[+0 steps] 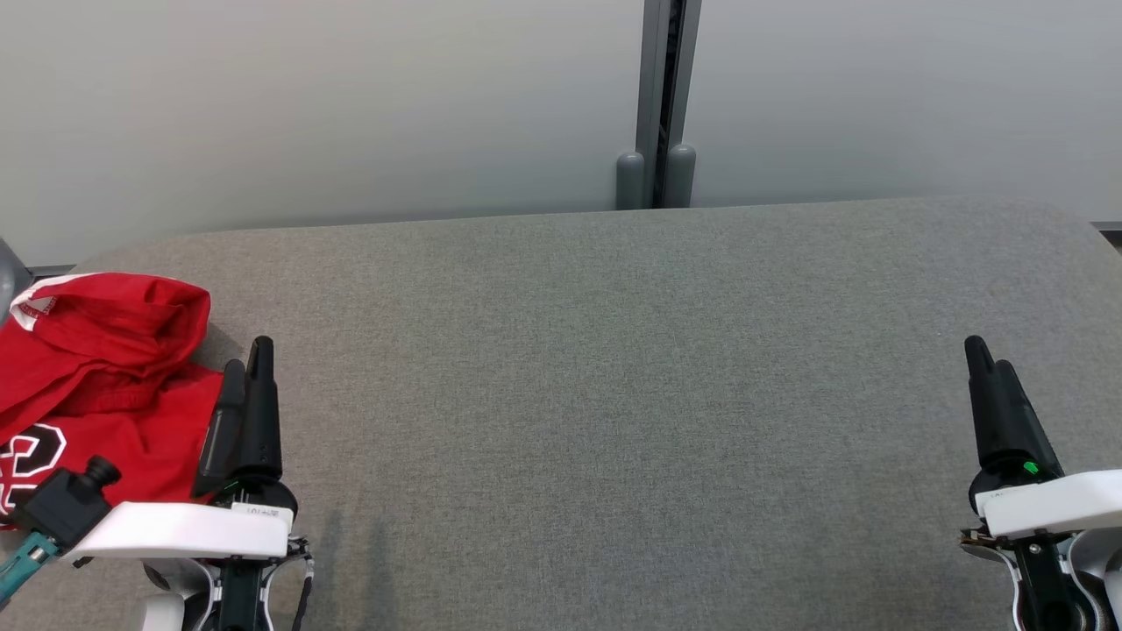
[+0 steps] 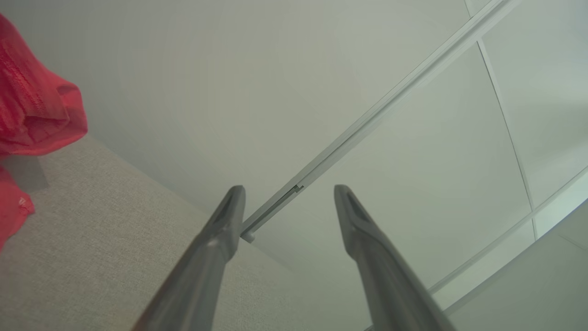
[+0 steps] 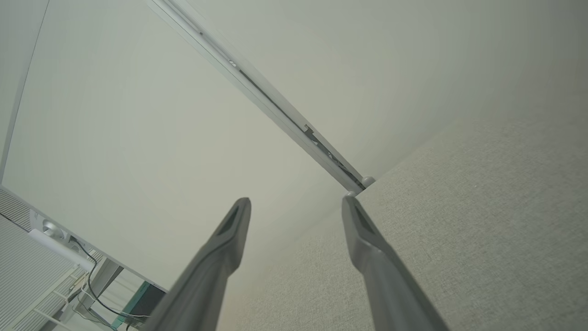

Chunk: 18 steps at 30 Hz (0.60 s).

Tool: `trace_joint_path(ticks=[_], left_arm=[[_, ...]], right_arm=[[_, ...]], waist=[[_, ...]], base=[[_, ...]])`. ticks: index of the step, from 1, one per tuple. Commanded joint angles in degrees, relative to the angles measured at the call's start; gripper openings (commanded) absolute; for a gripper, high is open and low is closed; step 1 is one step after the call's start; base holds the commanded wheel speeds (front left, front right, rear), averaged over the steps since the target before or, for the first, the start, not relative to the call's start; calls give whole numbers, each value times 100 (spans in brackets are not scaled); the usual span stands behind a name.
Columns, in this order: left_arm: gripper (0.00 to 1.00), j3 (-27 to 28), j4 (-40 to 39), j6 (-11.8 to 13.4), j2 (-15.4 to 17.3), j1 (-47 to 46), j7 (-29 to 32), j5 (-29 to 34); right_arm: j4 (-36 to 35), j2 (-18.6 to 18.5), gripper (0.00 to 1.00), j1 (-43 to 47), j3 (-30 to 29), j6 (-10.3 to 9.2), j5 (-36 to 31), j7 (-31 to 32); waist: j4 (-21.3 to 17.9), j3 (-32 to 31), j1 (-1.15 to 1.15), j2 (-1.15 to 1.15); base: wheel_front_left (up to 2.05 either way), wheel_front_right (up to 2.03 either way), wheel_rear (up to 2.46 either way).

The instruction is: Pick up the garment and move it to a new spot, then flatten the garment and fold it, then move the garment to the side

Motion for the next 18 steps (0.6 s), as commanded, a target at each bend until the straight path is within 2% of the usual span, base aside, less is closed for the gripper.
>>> trace_joint_path(ticks=[1, 18], left_arm=[[100, -28, -57, -6, 66, -169, -51, 274], [100, -218, 228, 83, 160, -127, -314, 2115]], right_arm=[[-105, -81, 100, -149, 17, 21, -266, -88], [91, -199, 100, -116, 298, 23, -1932, -440]], waist=[[1, -3, 0, 0], [-8, -36, 0, 0]], base=[[0, 0, 0], [0, 0, 0]])
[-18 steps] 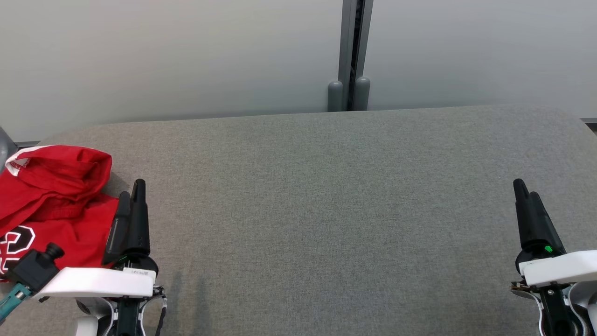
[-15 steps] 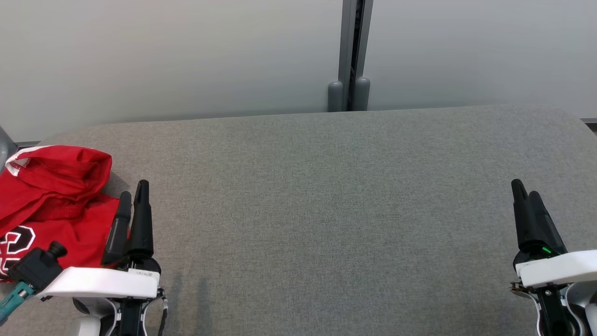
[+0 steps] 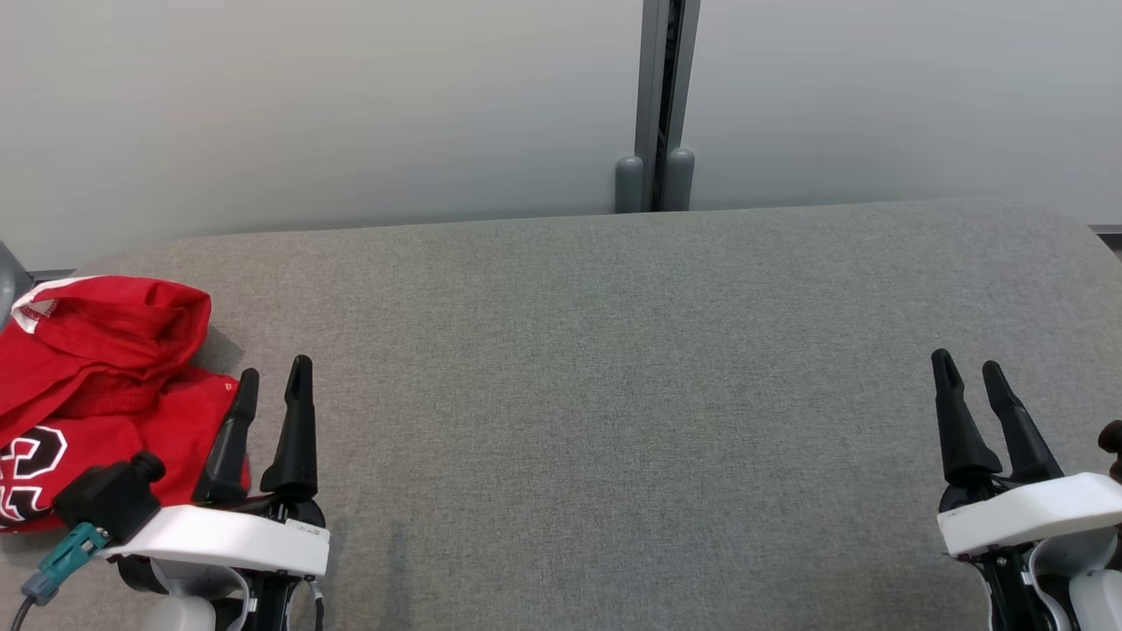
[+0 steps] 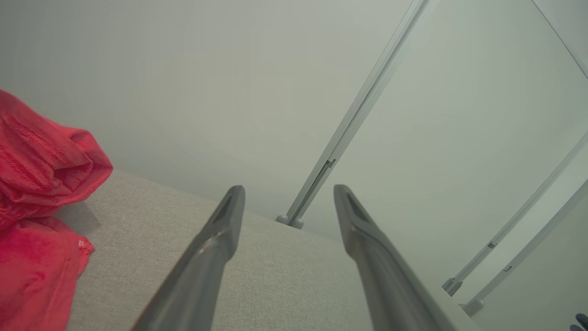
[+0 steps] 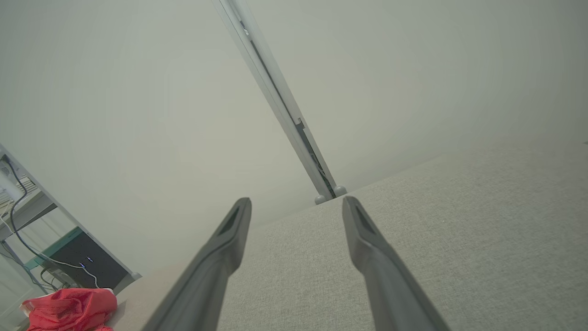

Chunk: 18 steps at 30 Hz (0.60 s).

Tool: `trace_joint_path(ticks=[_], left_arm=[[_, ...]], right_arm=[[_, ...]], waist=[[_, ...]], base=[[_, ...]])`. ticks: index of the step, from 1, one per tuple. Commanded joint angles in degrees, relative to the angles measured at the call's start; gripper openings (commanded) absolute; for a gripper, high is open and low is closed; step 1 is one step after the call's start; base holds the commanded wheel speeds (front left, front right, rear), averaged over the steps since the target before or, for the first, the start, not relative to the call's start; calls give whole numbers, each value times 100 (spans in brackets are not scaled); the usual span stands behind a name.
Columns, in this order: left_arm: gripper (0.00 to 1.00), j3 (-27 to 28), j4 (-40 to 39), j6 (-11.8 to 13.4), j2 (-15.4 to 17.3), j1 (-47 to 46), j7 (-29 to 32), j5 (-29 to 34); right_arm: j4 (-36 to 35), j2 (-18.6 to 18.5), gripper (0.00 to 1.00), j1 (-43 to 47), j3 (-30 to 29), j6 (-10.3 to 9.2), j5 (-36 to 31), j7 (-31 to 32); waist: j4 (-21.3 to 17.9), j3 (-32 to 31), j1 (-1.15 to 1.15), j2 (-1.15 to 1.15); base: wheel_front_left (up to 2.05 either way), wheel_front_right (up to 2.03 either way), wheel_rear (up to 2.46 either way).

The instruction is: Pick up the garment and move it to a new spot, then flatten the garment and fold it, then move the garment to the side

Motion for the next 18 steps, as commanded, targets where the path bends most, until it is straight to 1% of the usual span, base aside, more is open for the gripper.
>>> trace_joint_path(ticks=[1, 8, 18], left_arm=[[100, -22, -9, 28, 78, -124, -56, 242], [100, -111, 257, 76, 127, -129, -153, 801], [100, -227, 755, 125, 178, -237, -275, 1442]], right_arm=[[-44, -61, 100, -115, 6, 24, -227, -81], [82, -75, 100, -80, 33, 24, -798, -207], [319, -36, 100, -43, -25, 25, -1475, -380]], waist=[[-2, -7, 0, 0], [-5, -36, 0, 0], [-7, -81, 0, 0]], base=[[0, 0, 0], [0, 0, 0], [0, 0, 0]])
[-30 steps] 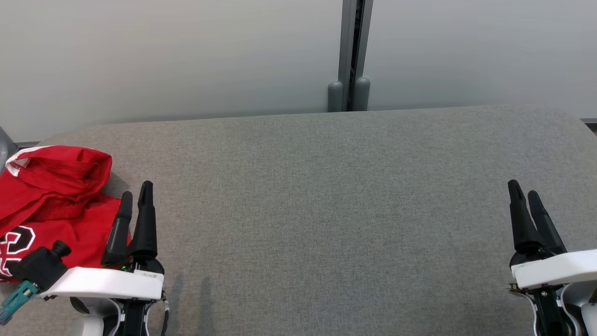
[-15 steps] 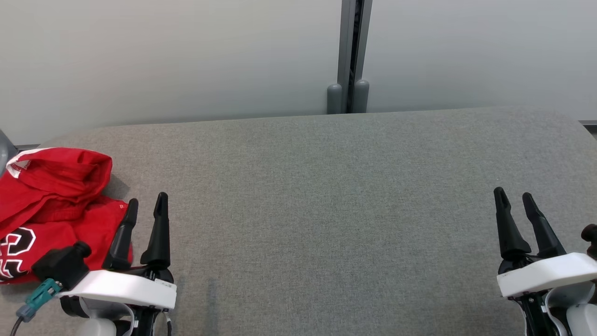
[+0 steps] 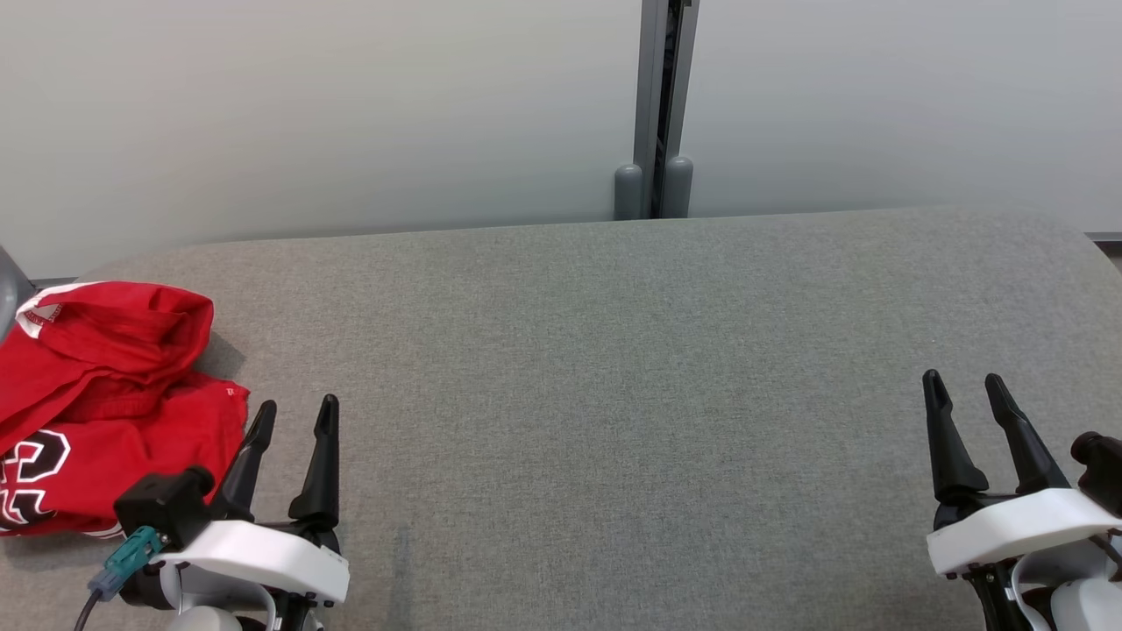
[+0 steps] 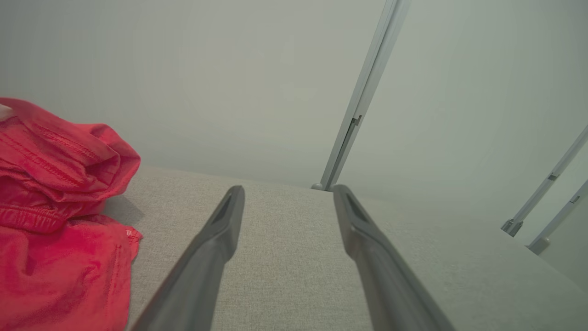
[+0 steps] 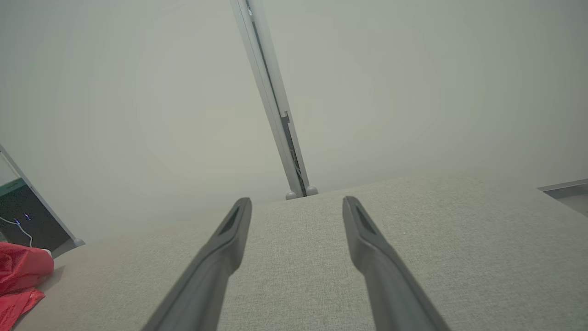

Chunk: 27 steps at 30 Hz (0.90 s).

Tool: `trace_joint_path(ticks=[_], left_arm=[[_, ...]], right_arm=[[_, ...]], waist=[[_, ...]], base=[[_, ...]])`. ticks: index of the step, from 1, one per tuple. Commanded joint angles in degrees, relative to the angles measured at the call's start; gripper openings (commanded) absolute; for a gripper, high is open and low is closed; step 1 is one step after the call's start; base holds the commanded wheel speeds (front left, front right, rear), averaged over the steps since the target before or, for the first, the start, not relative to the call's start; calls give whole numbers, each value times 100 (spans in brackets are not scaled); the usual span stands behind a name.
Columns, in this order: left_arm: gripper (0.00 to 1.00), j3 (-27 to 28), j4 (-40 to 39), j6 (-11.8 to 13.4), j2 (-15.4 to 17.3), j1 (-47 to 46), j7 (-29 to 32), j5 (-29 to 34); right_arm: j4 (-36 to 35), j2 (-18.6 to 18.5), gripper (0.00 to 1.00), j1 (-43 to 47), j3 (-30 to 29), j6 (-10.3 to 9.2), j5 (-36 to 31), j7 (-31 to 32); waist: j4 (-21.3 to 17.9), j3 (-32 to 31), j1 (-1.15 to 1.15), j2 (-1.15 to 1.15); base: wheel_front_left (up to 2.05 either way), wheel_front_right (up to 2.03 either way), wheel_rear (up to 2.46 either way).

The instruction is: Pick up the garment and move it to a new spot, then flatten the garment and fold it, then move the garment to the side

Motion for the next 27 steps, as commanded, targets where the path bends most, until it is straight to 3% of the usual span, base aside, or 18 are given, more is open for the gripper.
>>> trace_joint_path(ticks=[1, 27], left_arm=[[100, -17, 42, 28, 68, -201, -50, 194], [100, -145, 743, 98, 117, -426, -329, 1369]], right_arm=[[-4, -31, 100, -46, -28, 23, -197, -81], [313, 27, 100, -31, 33, 26, -1356, -454]], waist=[[-3, -6, 0, 0], [-33, -13, 0, 0]], base=[[0, 0, 0], [0, 0, 0]])
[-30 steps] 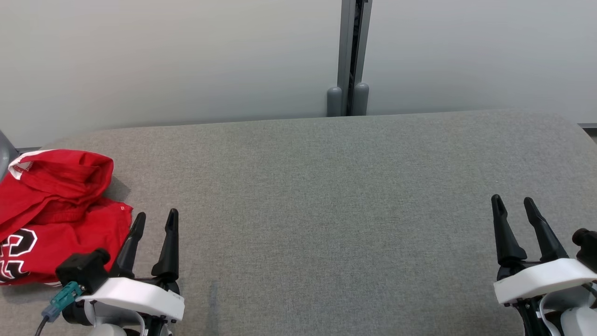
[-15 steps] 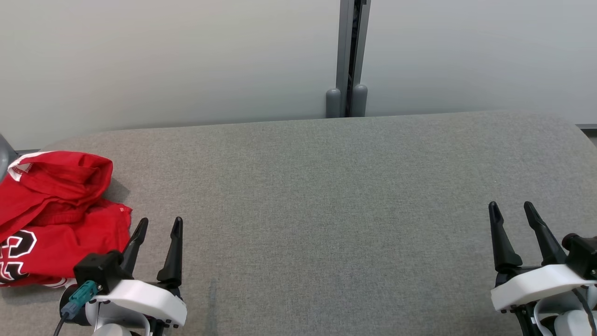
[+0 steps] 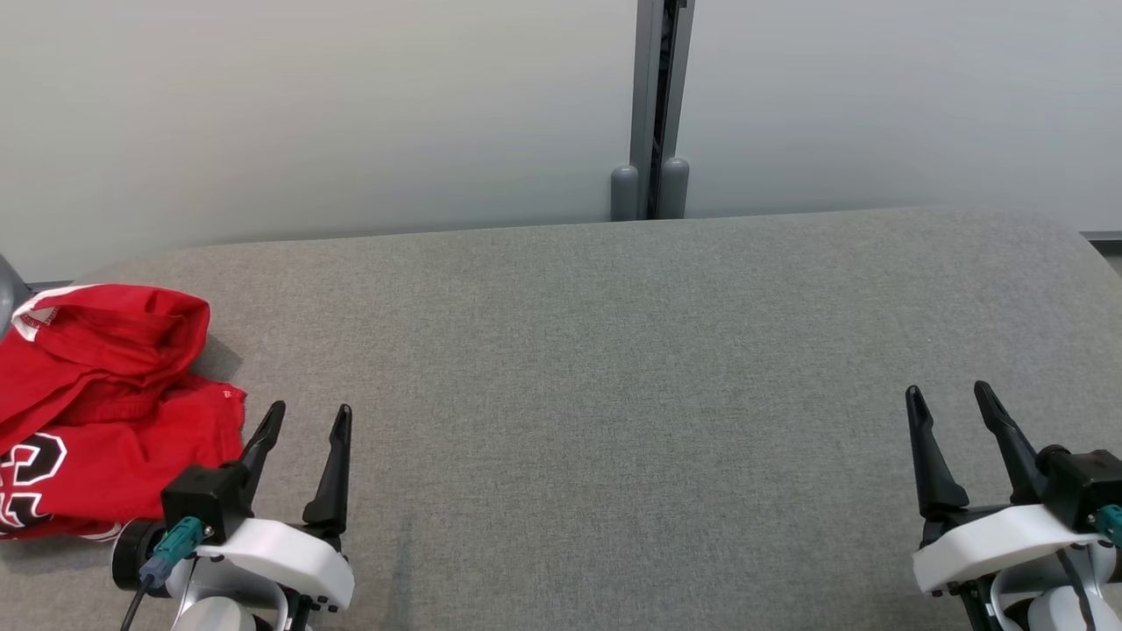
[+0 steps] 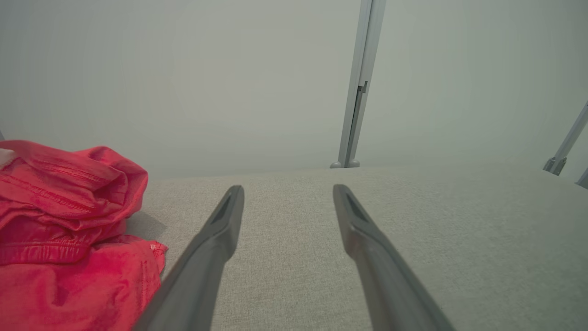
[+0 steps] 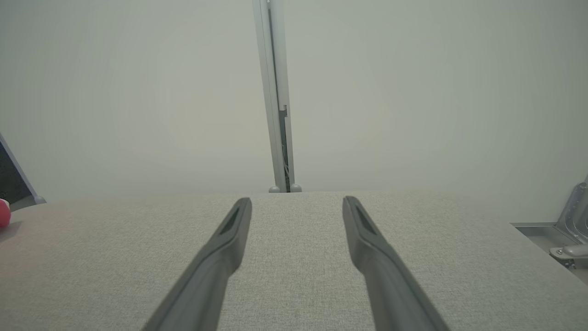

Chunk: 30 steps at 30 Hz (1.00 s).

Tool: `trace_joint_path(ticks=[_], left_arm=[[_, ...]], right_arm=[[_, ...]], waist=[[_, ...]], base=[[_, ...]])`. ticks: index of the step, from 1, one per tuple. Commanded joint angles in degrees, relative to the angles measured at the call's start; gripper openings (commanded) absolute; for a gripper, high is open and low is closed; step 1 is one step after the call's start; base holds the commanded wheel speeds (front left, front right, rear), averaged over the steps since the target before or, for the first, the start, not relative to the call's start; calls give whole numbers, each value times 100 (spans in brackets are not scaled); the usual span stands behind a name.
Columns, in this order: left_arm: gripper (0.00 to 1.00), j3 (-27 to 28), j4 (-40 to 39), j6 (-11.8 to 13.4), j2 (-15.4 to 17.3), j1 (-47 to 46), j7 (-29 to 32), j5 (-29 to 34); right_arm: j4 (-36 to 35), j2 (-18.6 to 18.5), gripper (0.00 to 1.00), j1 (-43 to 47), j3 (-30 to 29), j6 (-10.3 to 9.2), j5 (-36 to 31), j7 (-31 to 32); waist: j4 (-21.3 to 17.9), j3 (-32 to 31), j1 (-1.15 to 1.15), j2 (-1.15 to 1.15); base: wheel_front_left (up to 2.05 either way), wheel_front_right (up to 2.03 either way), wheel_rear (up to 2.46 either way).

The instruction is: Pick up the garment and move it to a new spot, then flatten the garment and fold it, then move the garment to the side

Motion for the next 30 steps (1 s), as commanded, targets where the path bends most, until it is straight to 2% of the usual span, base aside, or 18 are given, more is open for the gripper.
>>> trace_joint_path(ticks=[1, 23, 30], left_arm=[[100, 21, 35, 10, 22, -112, -34, 88], [100, 152, 506, -71, -68, -275, -224, 539], [100, 197, 588, -89, -82, -302, -216, 448]], right_arm=[[35, -4, 100, -34, -6, 25, -96, -63], [301, -29, 100, -83, 47, 21, -166, -321], [337, -34, 100, -86, 29, 21, -23, -313]], waist=[[-5, 1, 0, 0], [-2, 18, 0, 0], [8, 23, 0, 0]], base=[[0, 0, 0], [0, 0, 0], [0, 0, 0]])
